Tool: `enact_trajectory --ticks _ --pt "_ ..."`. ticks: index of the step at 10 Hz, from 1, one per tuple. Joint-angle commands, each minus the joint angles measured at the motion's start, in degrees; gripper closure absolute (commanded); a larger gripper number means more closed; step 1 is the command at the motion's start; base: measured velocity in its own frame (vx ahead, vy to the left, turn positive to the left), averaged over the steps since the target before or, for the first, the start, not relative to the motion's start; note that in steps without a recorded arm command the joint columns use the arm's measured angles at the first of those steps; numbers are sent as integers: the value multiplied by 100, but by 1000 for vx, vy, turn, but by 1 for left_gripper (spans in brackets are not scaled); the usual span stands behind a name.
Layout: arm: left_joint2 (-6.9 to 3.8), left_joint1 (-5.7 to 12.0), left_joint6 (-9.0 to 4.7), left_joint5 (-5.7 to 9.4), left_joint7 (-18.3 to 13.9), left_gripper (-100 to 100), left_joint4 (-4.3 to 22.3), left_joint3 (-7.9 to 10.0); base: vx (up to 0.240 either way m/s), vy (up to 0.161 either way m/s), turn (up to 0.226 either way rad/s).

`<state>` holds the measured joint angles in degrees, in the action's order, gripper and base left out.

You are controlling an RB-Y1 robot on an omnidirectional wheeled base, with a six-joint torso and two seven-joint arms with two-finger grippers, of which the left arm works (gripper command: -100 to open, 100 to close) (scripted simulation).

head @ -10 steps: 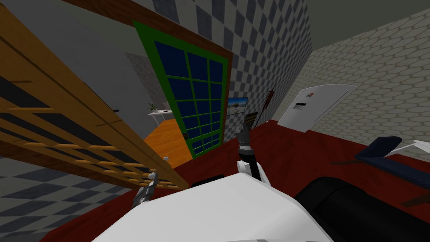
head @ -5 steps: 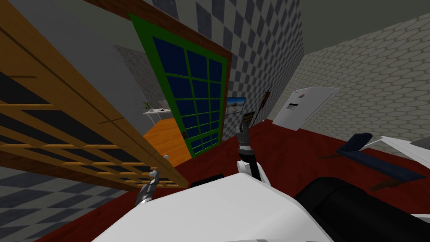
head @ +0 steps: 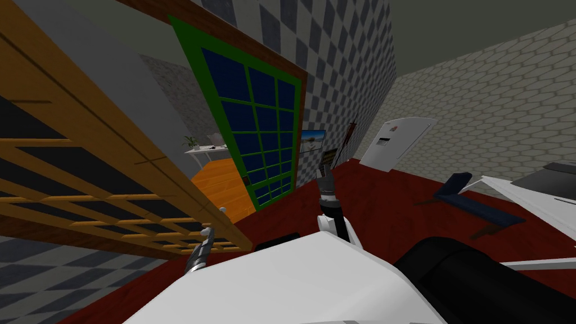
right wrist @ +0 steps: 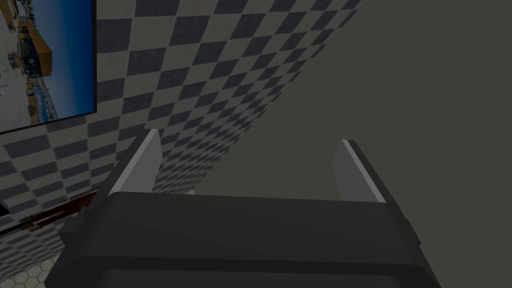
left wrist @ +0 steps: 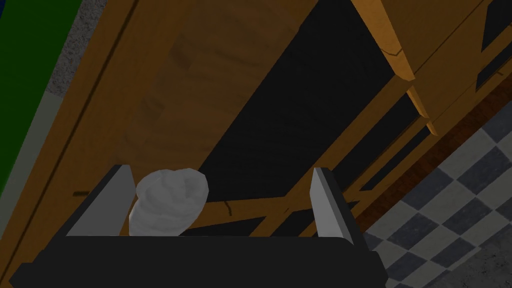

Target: Pull the door open

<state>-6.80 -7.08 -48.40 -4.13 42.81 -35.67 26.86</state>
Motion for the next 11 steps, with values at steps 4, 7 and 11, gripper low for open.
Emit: enact_trajectory --ticks 4,7,11 --pt "-106 -15 97 102 -688 100 -3 51 -48 43 -88" --pt "-117 16 93 141 -1090 100 5 26 -55 38 -95" --pt "-123 34 90 164 -1388 100 -77 12 -44 29 -64"
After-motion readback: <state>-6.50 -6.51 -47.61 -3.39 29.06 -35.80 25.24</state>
